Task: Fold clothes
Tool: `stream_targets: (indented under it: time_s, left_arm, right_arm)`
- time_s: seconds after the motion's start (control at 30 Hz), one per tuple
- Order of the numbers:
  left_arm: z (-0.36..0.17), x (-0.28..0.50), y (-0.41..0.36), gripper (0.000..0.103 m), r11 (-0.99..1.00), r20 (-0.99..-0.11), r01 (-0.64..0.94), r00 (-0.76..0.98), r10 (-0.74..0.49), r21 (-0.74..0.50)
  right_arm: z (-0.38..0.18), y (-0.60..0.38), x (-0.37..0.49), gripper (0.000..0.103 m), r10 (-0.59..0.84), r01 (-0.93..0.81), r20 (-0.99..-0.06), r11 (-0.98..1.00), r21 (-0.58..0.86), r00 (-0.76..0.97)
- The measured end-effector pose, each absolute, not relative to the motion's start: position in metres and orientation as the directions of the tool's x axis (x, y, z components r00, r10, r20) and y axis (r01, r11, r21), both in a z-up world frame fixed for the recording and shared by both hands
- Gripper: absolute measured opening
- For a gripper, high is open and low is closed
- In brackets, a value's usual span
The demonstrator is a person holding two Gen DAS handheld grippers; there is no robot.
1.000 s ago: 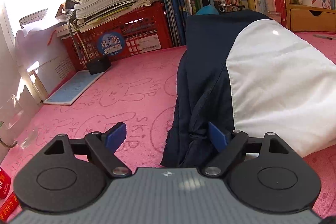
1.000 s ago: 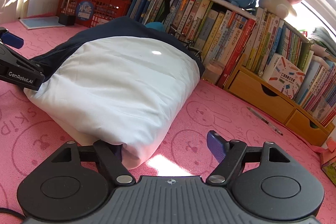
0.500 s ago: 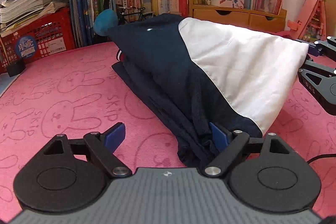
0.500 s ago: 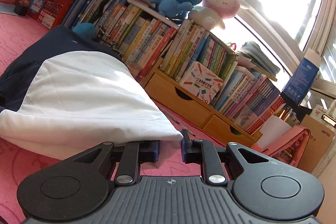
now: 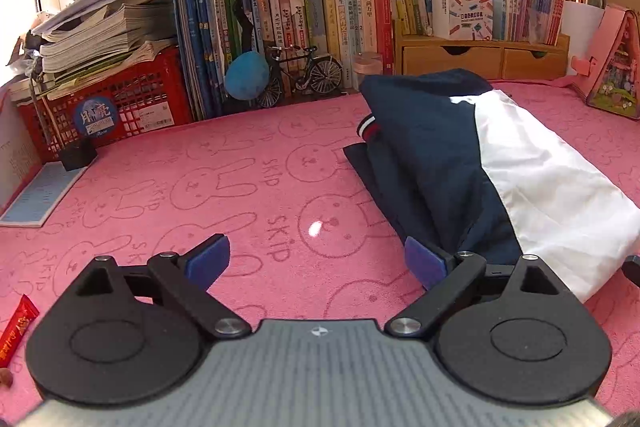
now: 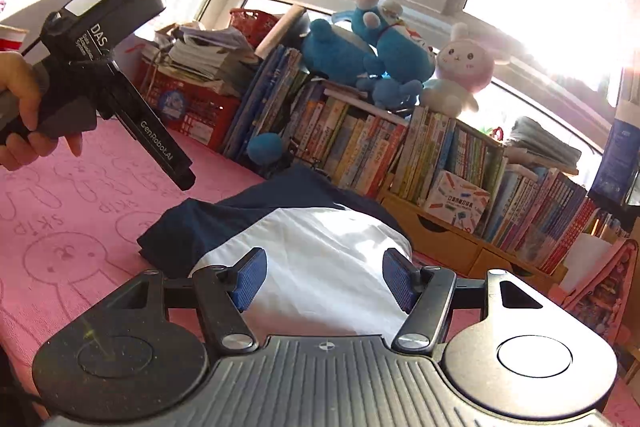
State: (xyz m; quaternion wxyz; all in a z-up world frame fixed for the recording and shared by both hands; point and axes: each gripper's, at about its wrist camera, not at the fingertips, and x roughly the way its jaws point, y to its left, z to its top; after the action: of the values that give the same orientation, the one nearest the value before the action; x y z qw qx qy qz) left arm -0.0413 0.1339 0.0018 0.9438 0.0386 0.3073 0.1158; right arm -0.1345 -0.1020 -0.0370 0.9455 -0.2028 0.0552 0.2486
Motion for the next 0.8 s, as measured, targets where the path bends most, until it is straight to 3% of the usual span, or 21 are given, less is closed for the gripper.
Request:
stream_targets:
  time_s: [0.1, 0.13, 0.17, 0.2, 0.4, 0.5, 0.53, 0.6, 0.67, 0.8]
  left_arm:
    - [0.015, -0.043, 0.144, 0.096, 0.975, -0.574, -0.210, 0.791, 0.212, 0.070]
    - [0.019, -0.043, 0.143, 0.096, 0.983, -0.571, -0.183, 0.805, 0.163, 0.024]
    - [0.022, -0.043, 0.141, 0.096, 0.988, -0.564, -0.152, 0.818, 0.114, -0.021]
    - [0.026, -0.040, 0.136, 0.096, 0.992, -0.557, -0.109, 0.829, 0.056, -0.063]
    - [0.017, 0.025, 0.092, 0.098, 0.996, -0.560, -0.037, 0.828, -0.016, -0.084]
    - [-0.001, 0.069, 0.084, 0.098, 0.998, -0.613, -0.064, 0.789, 0.042, -0.013]
    - [-0.008, 0.084, 0.085, 0.102, 0.997, -0.630, -0.074, 0.775, 0.060, 0.005]
    - [-0.017, 0.108, 0.100, 0.103, 0.995, -0.656, -0.079, 0.754, 0.019, -0.062]
    - [-0.016, 0.121, 0.114, 0.103, 0.985, -0.665, -0.144, 0.746, 0.044, -0.096]
    - [-0.013, 0.143, 0.133, 0.103, 0.965, -0.648, -0.262, 0.738, 0.188, -0.018]
  right_arm:
    - [-0.038, -0.086, -0.103, 0.056, 0.475, -0.550, -0.319, 0.808, -0.210, 0.820]
    - [-0.045, -0.079, -0.086, 0.038, 0.473, -0.567, -0.401, 0.809, -0.154, 0.784]
    - [-0.052, -0.071, -0.069, 0.028, 0.470, -0.578, -0.481, 0.810, -0.097, 0.740]
    - [-0.059, -0.063, -0.057, 0.028, 0.449, -0.572, -0.558, 0.819, -0.055, 0.697]
    - [-0.054, -0.056, -0.038, 0.027, 0.635, -0.634, -0.571, 0.735, 0.240, 0.519]
    - [-0.050, -0.085, -0.035, 0.027, 0.683, -0.610, -0.558, 0.709, 0.353, 0.471]
    - [-0.048, -0.095, -0.034, 0.027, 0.699, -0.600, -0.552, 0.698, 0.390, 0.455]
    - [-0.045, -0.114, -0.032, 0.028, 0.730, -0.577, -0.537, 0.674, 0.461, 0.423]
    - [-0.035, -0.134, -0.031, 0.029, 0.684, -0.564, -0.545, 0.721, 0.403, 0.485]
    - [-0.018, -0.160, -0.016, 0.030, 0.566, -0.520, -0.593, 0.810, 0.271, 0.573]
